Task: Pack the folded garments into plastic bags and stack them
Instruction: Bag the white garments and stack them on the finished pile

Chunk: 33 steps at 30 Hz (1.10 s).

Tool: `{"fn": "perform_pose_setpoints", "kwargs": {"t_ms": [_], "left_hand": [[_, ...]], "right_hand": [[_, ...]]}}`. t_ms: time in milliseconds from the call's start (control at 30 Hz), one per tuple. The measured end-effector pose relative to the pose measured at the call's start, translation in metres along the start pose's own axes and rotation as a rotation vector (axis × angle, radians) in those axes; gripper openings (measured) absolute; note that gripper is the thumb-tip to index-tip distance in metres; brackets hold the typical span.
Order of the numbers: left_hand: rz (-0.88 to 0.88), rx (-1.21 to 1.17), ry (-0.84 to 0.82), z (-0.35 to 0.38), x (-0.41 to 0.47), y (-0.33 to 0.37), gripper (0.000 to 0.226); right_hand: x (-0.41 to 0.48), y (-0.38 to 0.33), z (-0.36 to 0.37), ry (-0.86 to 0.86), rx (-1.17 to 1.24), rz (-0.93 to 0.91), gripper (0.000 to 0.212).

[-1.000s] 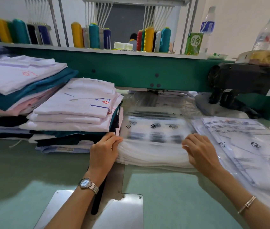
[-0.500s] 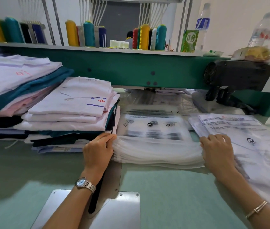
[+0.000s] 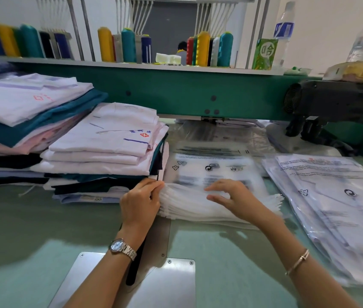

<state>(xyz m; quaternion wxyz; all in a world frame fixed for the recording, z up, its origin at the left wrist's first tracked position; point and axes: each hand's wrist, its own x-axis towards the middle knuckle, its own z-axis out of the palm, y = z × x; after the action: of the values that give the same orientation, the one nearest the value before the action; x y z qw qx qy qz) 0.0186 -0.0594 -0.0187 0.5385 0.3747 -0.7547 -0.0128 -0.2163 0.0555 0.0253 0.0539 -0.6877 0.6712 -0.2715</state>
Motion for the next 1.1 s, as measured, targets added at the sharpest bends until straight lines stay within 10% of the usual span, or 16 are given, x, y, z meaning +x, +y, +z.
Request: {"fn": "perform_pose_setpoints", "kwargs": {"t_ms": [233, 833, 1100], "left_hand": [[-0.022, 0.018, -0.046, -0.004, -0.001, 0.001, 0.008], [-0.012, 0.006, -0.066, 0.0, -0.002, 0.002, 0.01], [0.397, 0.044, -0.009, 0.001, -0.005, 0.022, 0.03]], "right_hand": [[0.006, 0.018, 0.015, -0.041, 0.425, 0.141, 0.021], [-0.001, 0.028, 0.02, 0.083, 0.36, -0.015, 0.007], [0.0, 0.025, 0.026, 0.242, 0.266, 0.015, 0.01]]}}
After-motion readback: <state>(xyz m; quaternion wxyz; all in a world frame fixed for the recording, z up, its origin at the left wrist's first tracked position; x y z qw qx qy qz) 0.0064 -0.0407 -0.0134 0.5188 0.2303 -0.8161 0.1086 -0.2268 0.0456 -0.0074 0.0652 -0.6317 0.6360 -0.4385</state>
